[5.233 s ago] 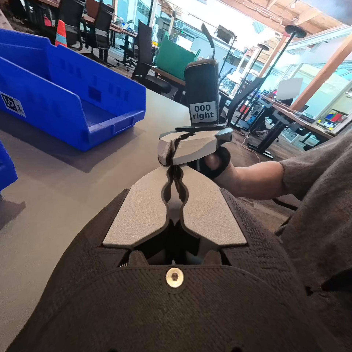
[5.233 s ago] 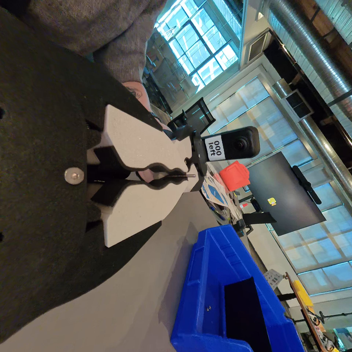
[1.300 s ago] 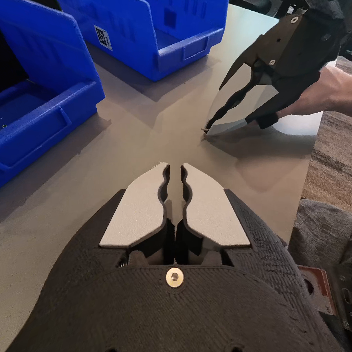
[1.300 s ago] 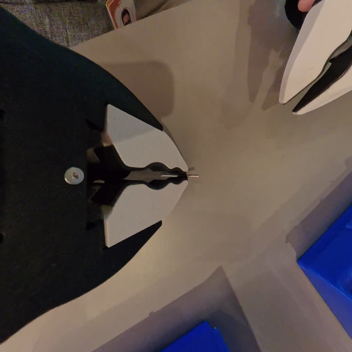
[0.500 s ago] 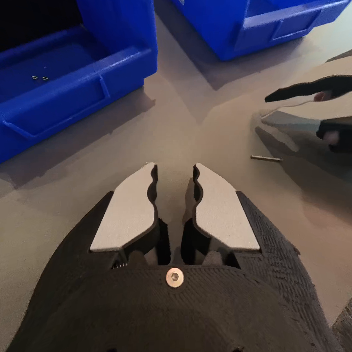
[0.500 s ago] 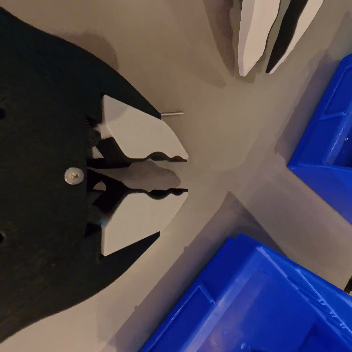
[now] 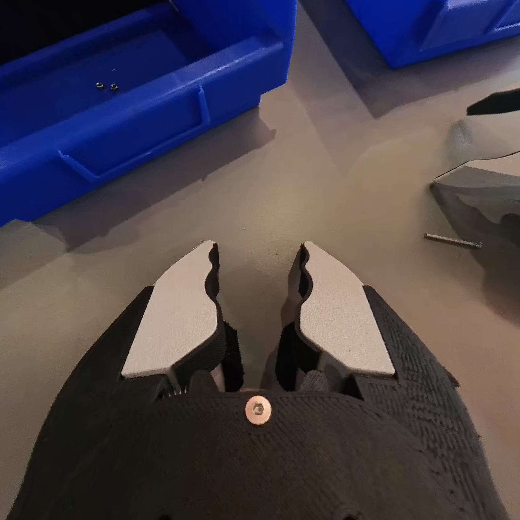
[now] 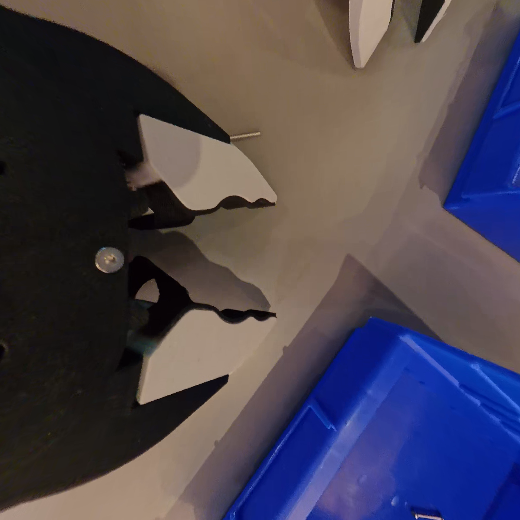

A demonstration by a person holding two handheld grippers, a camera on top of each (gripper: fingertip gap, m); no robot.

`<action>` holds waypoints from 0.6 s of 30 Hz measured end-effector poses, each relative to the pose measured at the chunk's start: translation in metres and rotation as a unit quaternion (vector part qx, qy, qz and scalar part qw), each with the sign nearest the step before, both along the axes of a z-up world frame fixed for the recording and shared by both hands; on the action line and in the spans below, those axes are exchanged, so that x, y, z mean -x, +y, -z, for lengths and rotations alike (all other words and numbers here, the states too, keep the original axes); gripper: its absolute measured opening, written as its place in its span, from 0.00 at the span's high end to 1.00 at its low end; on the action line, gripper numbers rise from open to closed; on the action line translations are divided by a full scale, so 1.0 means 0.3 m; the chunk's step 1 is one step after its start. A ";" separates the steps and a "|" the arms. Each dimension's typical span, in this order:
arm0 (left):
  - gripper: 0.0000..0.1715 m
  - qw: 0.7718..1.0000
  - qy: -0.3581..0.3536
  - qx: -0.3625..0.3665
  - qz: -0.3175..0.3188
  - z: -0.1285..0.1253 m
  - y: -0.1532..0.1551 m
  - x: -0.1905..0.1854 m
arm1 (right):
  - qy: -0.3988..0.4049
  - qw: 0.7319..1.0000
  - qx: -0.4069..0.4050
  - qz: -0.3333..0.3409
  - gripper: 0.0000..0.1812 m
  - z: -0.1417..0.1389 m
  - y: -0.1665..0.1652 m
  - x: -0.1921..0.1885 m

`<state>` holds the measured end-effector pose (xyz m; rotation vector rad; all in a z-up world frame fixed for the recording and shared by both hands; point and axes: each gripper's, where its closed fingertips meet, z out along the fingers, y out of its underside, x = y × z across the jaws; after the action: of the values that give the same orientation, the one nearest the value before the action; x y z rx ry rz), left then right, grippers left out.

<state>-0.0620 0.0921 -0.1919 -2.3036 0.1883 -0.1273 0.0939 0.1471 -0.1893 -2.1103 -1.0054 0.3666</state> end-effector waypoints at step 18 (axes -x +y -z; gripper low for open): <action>0.52 0.995 0.050 -0.007 -0.084 -0.002 0.004 0.081 | 0.009 0.999 0.030 0.039 0.48 0.015 0.020 -0.039</action>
<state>-0.0863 0.0934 -0.1914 -2.3020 0.0449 0.0746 0.1057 0.1530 -0.1938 -2.1886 -0.9092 0.3806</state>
